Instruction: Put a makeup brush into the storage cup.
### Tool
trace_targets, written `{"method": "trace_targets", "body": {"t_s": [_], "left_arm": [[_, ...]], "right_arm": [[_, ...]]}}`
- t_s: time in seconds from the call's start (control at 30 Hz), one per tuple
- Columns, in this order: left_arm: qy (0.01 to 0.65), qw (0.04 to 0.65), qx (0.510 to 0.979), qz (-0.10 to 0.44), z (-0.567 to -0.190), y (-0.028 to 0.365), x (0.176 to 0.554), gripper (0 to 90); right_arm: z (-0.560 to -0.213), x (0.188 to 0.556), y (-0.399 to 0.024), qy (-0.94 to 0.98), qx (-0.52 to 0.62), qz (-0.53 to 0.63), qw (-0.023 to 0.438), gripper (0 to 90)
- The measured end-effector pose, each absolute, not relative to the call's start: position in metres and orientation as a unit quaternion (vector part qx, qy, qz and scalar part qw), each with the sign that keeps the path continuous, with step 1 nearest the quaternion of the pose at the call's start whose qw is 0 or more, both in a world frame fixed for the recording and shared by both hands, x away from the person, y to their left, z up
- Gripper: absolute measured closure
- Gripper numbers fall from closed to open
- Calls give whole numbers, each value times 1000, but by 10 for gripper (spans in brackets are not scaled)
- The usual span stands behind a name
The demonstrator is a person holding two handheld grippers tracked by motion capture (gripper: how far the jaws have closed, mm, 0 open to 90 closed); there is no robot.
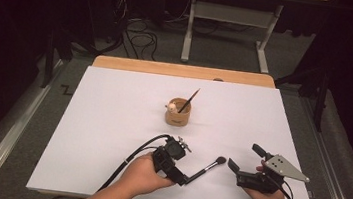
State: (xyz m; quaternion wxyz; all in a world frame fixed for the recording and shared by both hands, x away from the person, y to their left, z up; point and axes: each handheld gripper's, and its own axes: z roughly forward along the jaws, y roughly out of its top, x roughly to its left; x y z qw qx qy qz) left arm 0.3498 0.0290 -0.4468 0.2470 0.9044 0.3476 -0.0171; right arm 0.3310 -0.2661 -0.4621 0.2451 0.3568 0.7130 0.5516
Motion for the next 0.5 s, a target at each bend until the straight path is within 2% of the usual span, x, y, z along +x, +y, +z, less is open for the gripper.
{"method": "trace_targets", "body": {"t_s": [0.5], "left_arm": [[342, 236, 910, -12, -451, 10, 349, 397]], "right_arm": [[-462, 331, -266, 712, 357, 553, 245, 3]]}}
